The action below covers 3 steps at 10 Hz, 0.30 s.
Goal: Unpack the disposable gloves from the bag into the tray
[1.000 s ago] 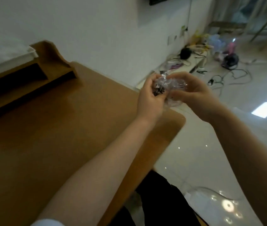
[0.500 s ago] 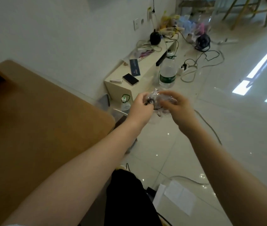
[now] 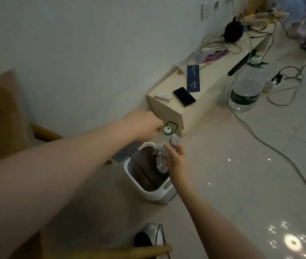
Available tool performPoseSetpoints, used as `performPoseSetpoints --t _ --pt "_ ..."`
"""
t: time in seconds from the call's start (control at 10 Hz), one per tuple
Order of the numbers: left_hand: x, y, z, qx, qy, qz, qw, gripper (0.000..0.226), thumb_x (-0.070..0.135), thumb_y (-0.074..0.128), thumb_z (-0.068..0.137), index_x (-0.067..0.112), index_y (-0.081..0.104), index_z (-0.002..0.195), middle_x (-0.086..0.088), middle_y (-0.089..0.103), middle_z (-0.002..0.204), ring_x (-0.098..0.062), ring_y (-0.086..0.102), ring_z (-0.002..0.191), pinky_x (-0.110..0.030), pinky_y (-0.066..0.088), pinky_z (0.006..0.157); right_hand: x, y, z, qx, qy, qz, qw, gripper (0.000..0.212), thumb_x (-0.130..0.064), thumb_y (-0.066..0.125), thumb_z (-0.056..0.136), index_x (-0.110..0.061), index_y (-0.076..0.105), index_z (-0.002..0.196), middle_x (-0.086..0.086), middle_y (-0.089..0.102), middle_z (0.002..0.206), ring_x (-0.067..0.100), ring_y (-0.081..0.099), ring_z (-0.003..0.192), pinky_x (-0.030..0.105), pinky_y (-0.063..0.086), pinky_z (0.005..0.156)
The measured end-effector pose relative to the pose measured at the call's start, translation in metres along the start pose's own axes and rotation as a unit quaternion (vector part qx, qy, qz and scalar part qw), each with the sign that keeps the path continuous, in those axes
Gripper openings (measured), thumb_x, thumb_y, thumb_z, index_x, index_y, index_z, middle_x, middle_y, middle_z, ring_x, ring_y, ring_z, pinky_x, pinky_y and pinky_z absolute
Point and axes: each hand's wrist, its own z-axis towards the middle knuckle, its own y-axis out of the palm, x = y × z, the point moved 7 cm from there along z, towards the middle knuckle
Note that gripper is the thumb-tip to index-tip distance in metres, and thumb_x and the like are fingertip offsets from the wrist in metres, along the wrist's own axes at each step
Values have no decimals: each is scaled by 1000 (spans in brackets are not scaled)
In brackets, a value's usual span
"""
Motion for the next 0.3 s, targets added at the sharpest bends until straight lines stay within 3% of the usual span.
performPoseSetpoints --t 0.1,0.2,0.3 --pt "-28 35 34 -72 -6 61 996 20 20 36 98 15 53 107 -10 57 108 -25 49 82 -31 40 68 28 57 29 -83 -5 -19 996 46 -13 44 96 -41 43 133 2 25 151 24 26 137 34 29 109" --pt "-53 61 58 -94 -22 65 993 24 20 37 98 15 54 114 -12 56 116 -29 55 98 -34 43 75 49 111 52 -130 -22 -152 980 56 -15 46 95 -33 28 145 5 7 156 28 12 142 38 34 104" --pt "-62 94 67 -146 -22 66 987 29 17 35 99 14 53 122 -13 56 121 -31 55 104 -36 44 77 89 166 47 -295 31 -282 913 61 -31 44 98 -33 13 150 9 -13 159 35 -13 145 55 17 112"
